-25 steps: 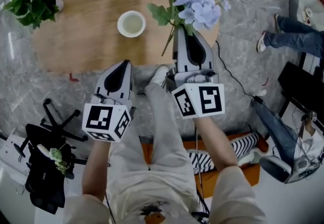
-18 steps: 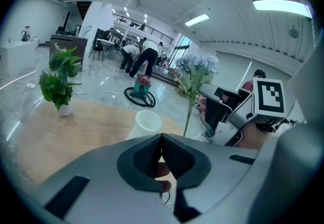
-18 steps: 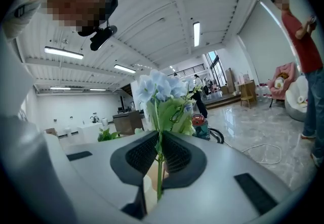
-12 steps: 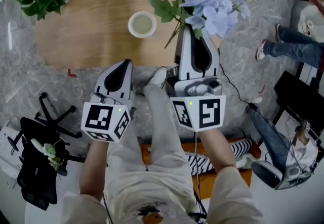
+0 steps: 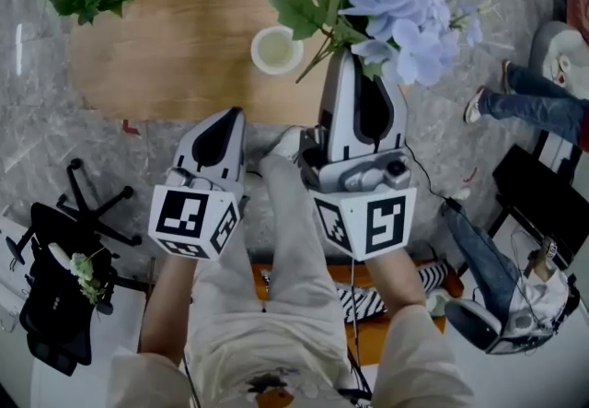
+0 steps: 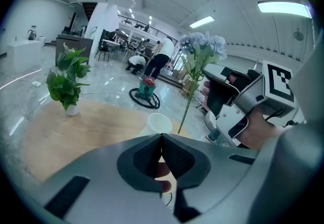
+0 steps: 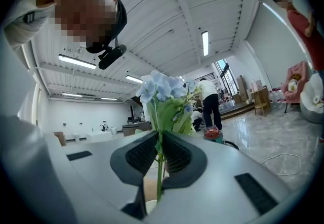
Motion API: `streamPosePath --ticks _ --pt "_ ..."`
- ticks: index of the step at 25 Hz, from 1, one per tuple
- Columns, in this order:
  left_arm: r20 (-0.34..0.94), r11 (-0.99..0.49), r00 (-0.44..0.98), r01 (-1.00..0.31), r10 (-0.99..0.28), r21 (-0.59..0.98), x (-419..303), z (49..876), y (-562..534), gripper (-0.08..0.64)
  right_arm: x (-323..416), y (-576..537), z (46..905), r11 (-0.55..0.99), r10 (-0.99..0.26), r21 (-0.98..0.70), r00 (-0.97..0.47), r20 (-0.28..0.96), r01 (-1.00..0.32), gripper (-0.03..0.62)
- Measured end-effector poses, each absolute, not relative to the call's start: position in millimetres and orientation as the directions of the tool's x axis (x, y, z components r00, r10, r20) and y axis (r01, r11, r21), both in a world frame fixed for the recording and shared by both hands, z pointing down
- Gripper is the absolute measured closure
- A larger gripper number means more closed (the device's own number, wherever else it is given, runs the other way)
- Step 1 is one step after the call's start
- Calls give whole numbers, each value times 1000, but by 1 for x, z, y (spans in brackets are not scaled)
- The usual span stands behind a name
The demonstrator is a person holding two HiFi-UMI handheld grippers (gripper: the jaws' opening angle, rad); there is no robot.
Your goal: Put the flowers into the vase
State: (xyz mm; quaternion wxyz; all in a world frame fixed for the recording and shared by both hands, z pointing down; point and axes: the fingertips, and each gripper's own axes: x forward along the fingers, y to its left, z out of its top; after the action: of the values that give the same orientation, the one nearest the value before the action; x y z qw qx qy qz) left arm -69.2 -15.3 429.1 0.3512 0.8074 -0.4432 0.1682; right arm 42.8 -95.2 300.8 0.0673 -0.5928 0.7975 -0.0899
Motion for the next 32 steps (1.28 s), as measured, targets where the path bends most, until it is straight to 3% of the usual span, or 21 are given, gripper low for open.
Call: streamPosePath --ticks 15,32 --pt "588 -336 550 -833 -593 440 -83 439 -19 554 18 -106 310 295 -956 -186 -292 -44 -937 569" --pt "595 -338 567 -822 -570 459 -85 451 -30 554 20 -81 346 248 -965 -153 -257 43 -957 569"
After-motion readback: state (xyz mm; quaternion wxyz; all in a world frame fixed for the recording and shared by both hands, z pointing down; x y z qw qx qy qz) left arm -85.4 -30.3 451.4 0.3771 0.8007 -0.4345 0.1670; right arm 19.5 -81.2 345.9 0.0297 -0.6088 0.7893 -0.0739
